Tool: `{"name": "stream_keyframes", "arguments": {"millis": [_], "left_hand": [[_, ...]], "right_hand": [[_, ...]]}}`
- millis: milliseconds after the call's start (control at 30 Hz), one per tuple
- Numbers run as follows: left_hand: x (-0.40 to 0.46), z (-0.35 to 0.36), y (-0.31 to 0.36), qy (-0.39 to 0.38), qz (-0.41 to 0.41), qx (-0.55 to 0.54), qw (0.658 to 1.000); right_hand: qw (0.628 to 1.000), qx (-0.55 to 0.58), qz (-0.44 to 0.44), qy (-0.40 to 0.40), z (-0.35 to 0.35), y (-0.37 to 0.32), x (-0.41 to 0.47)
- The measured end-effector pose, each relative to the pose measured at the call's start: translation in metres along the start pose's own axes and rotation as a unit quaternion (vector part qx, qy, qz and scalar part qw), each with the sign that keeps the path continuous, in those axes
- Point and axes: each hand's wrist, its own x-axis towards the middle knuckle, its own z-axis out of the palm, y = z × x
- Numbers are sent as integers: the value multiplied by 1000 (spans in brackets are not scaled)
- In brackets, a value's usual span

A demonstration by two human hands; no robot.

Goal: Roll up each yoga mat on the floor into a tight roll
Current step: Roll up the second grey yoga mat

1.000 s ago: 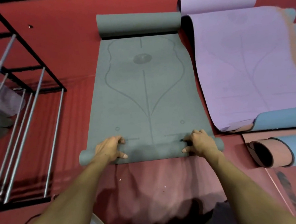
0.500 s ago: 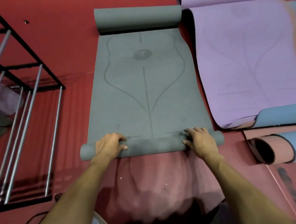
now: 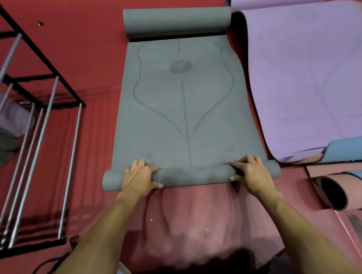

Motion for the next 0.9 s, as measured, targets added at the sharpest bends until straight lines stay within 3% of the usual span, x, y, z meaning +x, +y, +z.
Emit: {"name": "stream_keyframes", "arguments": {"millis": [167,400,567,667,800,900], "left_hand": [[1,-1,1,57,-29,-41,997],[0,4,-1,97,-34,-14,995],[0,2,2,127,-41,-24,991],[-3,2,3,154,-48,-43,986],[-4,4,-2,156,-51,-77,983],[0,14,-10,122,-11,-23,992]], "right_hand": [[999,31,6,33,0,0,6],[995,-31,-4,99,18,5,-3],[997,-65,-9,49,12,8,0],[997,-23,8,67,9,8,6],[997,-15,4,82,12,9,12],[996,-20,12,86,17,12,12]]}}
